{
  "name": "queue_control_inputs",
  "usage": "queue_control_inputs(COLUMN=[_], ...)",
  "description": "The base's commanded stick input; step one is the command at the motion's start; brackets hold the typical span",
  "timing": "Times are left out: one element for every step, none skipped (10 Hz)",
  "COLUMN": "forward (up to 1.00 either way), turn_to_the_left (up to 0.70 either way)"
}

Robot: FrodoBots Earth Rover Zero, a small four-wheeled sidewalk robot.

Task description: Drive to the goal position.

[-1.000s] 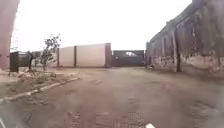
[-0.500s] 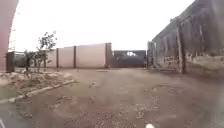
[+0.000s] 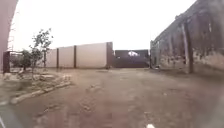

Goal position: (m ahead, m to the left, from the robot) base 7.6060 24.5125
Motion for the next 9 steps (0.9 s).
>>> queue_control_inputs(forward=[0.85,0.85,0.85,0.85,0.85,0.85,0.85,0.85,0.85], turn_to_the_left=[0.00,0.00,0.00,0.00,0.00,0.00,0.00,0.00,0.00])
